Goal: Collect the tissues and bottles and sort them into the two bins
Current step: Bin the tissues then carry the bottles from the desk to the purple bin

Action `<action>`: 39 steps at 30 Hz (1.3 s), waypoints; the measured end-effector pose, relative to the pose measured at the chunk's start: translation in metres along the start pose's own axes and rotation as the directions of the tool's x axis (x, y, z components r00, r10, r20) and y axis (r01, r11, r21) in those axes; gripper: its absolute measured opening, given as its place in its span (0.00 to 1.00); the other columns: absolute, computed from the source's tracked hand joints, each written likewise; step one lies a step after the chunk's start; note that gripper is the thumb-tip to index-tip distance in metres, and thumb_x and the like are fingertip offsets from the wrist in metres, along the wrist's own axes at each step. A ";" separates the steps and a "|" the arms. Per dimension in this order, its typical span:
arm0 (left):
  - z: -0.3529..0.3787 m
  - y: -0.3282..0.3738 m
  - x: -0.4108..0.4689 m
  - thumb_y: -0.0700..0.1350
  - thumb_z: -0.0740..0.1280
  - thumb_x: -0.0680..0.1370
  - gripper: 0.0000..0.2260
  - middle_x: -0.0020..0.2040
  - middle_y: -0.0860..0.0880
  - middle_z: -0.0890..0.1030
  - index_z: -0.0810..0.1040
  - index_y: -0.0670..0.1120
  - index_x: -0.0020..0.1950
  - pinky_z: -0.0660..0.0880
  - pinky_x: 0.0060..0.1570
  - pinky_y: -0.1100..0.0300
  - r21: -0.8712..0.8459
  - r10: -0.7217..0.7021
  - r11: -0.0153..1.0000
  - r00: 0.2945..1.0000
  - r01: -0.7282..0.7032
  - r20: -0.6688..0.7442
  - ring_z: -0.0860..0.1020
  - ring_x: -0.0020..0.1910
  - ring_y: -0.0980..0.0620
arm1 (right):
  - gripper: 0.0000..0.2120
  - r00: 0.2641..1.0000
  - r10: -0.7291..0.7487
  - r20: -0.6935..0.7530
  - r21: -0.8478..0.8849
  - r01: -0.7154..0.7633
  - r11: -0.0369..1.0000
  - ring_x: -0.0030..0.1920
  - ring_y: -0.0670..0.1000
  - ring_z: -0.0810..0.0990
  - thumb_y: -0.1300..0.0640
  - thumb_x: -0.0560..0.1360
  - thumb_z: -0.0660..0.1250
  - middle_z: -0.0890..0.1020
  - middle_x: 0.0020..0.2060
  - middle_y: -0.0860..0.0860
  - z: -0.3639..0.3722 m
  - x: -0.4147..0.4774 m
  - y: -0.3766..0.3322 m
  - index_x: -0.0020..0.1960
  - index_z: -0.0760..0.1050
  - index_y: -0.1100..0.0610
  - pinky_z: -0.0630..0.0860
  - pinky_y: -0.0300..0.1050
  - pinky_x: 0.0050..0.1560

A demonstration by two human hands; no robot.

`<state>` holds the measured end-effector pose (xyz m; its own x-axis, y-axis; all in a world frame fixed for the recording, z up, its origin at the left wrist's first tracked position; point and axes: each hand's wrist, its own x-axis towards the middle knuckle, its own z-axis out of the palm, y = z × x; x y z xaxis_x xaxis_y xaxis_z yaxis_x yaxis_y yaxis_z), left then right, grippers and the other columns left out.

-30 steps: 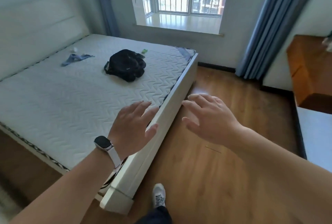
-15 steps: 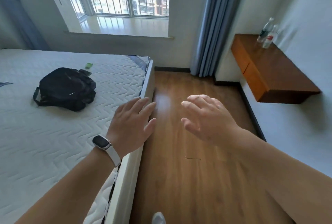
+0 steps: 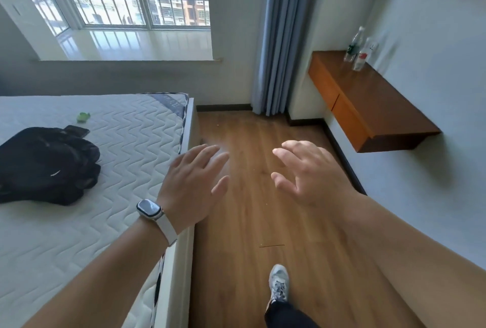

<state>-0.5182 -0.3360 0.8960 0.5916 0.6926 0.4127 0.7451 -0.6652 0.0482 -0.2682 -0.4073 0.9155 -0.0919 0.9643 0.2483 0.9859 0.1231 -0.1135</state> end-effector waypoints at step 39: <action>0.216 -0.028 0.477 0.57 0.60 0.77 0.22 0.67 0.50 0.75 0.74 0.50 0.68 0.69 0.64 0.47 -0.090 0.212 0.974 0.976 -0.208 0.040 0.71 0.68 0.47 | 0.25 0.967 0.250 -0.058 -0.065 -0.254 0.965 0.63 0.56 0.73 0.42 0.77 0.56 0.77 0.61 0.55 0.051 0.287 0.344 0.65 0.75 0.56 0.72 0.54 0.61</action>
<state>-0.1908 0.0734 0.8950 0.7481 0.5465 0.3764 0.5752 -0.8169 0.0428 0.0375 -0.0763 0.8989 0.1657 0.9493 0.2670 0.9839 -0.1408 -0.1101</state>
